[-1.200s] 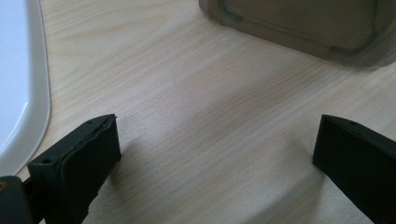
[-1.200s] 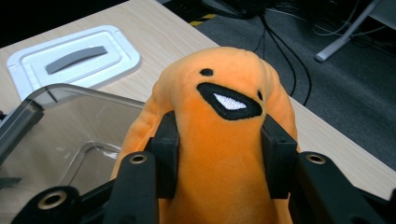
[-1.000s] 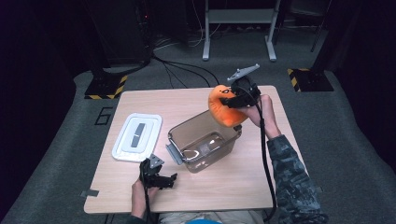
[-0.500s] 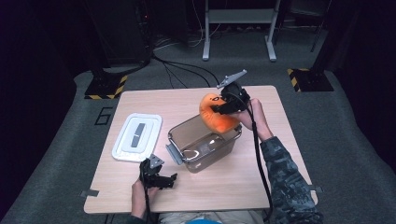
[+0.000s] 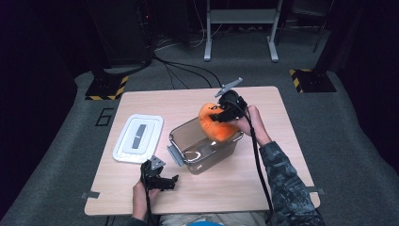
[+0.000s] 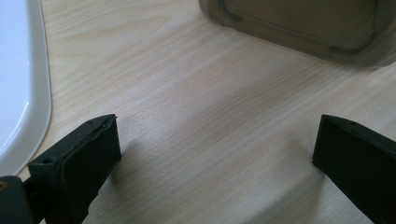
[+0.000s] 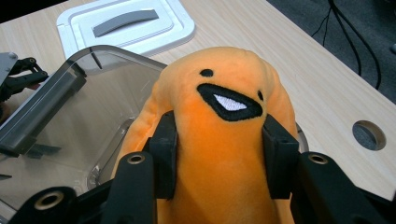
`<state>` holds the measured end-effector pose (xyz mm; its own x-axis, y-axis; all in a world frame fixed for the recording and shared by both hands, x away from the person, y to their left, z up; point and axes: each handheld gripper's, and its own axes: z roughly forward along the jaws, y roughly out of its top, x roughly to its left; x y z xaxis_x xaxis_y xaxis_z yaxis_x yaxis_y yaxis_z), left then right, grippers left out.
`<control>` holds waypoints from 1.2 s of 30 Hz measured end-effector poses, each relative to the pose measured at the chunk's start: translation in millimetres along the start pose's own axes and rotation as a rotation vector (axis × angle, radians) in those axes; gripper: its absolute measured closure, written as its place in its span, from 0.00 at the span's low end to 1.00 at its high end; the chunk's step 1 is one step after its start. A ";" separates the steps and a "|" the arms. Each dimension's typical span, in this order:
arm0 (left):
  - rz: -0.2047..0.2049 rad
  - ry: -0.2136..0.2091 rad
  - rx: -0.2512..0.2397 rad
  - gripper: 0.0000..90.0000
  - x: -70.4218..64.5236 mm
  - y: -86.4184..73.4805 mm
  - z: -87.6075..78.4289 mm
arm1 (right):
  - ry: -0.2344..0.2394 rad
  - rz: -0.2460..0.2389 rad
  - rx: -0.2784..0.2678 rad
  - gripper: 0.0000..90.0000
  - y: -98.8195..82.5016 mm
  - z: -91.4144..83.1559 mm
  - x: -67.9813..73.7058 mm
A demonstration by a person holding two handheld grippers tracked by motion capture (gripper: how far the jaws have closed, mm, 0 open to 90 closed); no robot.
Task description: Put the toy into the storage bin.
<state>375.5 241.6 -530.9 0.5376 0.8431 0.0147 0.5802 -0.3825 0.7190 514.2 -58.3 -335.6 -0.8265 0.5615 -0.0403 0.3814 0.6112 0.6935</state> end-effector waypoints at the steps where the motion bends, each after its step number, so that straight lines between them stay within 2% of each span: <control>1: 0.000 0.000 0.000 0.01 0.0 0.0 0.0 | 0.001 -0.001 0.003 0.62 -0.7 1.1 -0.1; 19: 0.000 0.001 0.000 0.01 0.0 0.0 -0.1 | 0.026 0.036 0.013 0.60 -11.0 13.7 -0.8; 36: -0.003 0.003 -0.003 0.01 -0.3 -0.1 0.0 | 0.052 0.086 0.057 0.56 -24.6 31.5 -3.9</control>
<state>375.3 241.3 -531.0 0.5339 0.8454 0.0143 0.5803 -0.3786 0.7211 521.0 -58.0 -375.1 -0.8095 0.5844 0.0559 0.4734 0.5935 0.6509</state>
